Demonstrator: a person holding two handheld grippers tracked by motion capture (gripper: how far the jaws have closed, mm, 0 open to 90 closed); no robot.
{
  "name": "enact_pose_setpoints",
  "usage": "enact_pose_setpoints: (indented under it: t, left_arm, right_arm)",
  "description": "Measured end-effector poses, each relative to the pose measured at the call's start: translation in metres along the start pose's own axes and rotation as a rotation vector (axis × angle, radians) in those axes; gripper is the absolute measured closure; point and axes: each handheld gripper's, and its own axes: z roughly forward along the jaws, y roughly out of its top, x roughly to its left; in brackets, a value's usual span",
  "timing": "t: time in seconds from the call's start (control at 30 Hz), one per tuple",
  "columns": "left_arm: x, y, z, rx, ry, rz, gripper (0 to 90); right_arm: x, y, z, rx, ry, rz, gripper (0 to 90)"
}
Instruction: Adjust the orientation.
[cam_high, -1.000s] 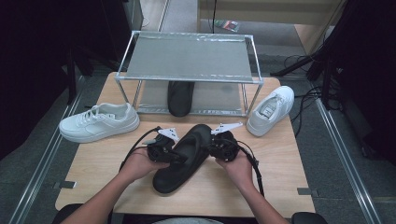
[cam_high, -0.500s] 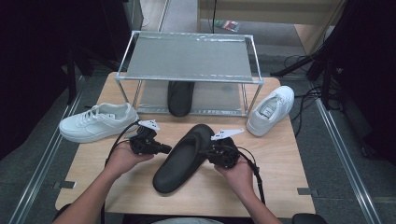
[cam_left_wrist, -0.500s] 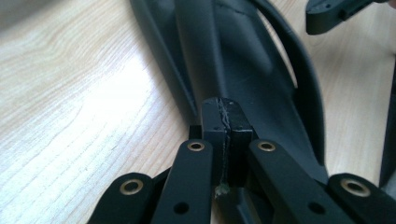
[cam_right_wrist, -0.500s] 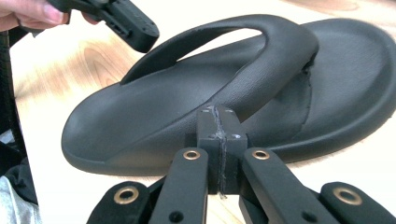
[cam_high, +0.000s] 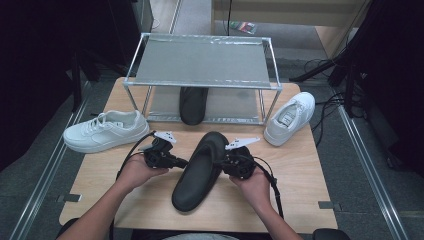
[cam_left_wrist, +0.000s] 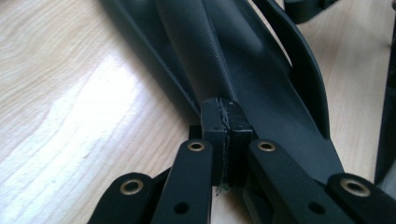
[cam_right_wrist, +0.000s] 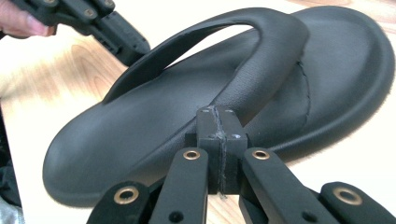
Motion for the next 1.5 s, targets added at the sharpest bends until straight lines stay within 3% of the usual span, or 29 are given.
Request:
enact_pose_setpoints:
  t: [0.6,0.87,0.97,1.1,1.13,1.2,1.3,1.5]
  left_arm:
    - [-0.022,0.007,0.020,0.017,-0.088,0.042,90.0]
    - [-0.035,0.013,0.032,0.026,-0.122,0.075,90.0]
    - [-0.035,0.014,0.033,0.021,-0.130,0.070,90.0]
    - [-0.032,0.014,0.029,0.007,-0.123,0.054,84.3]
    - [-0.029,0.016,0.023,-0.010,-0.136,0.008,81.1]
    - [-0.028,0.016,0.016,-0.032,-0.138,-0.007,76.5]
    - [-0.027,0.016,0.009,-0.037,-0.123,-0.008,71.0]
    - [-0.020,0.017,-0.006,-0.064,-0.081,-0.013,60.7]
  right_arm:
    - [-0.021,-0.001,-0.011,-0.028,-0.082,0.061,90.0]
    - [-0.026,-0.001,-0.014,-0.052,-0.123,0.064,90.0]
    - [-0.027,-0.001,-0.014,-0.053,-0.125,0.070,90.0]
    - [-0.030,-0.001,-0.016,-0.060,-0.128,0.075,88.4]
    - [-0.029,-0.002,-0.021,-0.074,-0.109,0.078,85.8]
    - [-0.025,-0.003,-0.027,-0.107,-0.099,0.068,81.7]
    - [-0.018,-0.006,-0.031,-0.126,-0.104,0.040,75.5]
    - [-0.014,-0.015,-0.028,-0.128,-0.115,0.055,67.3]
